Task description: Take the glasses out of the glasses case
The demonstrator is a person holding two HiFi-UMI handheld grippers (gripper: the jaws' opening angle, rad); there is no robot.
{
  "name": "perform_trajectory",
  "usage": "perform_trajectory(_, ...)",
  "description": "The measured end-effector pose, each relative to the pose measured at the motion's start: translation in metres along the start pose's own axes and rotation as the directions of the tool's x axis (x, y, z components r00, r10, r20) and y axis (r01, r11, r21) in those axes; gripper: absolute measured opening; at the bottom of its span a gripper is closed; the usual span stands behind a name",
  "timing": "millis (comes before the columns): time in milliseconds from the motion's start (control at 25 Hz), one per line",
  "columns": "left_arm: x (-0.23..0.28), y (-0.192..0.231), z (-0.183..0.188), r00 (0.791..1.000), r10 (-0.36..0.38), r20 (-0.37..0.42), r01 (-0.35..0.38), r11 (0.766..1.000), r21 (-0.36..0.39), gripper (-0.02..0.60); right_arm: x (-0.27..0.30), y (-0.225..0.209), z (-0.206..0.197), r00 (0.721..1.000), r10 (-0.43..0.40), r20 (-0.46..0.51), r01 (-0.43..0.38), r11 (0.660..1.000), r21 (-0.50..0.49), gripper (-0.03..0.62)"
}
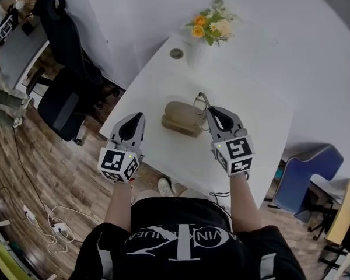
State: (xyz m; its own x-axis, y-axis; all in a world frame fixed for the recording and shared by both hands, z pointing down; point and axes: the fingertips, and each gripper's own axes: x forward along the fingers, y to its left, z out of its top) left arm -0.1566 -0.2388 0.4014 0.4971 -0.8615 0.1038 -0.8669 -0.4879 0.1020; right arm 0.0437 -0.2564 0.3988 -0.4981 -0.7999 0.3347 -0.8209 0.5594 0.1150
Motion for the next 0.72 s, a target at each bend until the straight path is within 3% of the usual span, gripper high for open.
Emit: perform_trajectory(720,-0.006,0.002,0.031,0.998,0.001,0.061,-0.002,1.000,0.030,0.012,-0.026,-0.014,0.010,0.996,-0.060,0.065,0.057,0.997,0.043,0.034)
